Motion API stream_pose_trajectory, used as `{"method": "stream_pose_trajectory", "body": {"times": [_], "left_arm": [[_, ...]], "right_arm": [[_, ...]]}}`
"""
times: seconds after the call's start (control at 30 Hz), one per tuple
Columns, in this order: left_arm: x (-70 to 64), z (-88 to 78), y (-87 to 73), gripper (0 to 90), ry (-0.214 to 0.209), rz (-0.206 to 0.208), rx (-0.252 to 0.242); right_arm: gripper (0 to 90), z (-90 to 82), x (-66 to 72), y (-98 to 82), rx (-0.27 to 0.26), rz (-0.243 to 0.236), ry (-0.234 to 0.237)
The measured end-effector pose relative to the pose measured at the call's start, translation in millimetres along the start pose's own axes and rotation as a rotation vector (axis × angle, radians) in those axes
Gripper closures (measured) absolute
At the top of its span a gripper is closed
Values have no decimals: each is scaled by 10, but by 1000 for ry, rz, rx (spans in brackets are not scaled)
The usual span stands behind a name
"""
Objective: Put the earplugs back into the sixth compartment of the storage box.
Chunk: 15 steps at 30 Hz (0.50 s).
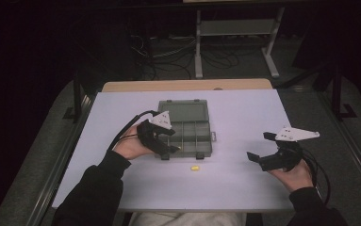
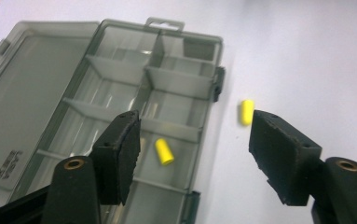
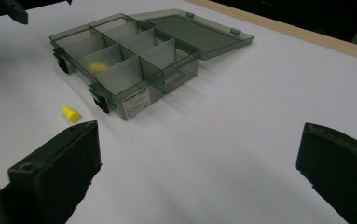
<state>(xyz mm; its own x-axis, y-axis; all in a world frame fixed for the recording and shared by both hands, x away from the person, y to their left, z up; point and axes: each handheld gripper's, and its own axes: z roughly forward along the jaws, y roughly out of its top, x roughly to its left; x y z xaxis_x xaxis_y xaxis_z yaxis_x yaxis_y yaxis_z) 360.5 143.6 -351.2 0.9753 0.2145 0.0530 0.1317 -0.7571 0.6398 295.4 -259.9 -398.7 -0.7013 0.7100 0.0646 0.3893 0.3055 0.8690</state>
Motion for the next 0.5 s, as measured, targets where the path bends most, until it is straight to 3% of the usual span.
{"method": "stream_pose_trajectory", "body": {"times": [0.27, 0.5], "left_arm": [[-223, 87, 113, 209, -32, 60, 14], [-364, 215, 161, 135, -64, 84, 40]], "right_arm": [[0, -1, 0, 0, -1, -1, 1], [0, -6, -2, 1, -2, -2, 3]]}}
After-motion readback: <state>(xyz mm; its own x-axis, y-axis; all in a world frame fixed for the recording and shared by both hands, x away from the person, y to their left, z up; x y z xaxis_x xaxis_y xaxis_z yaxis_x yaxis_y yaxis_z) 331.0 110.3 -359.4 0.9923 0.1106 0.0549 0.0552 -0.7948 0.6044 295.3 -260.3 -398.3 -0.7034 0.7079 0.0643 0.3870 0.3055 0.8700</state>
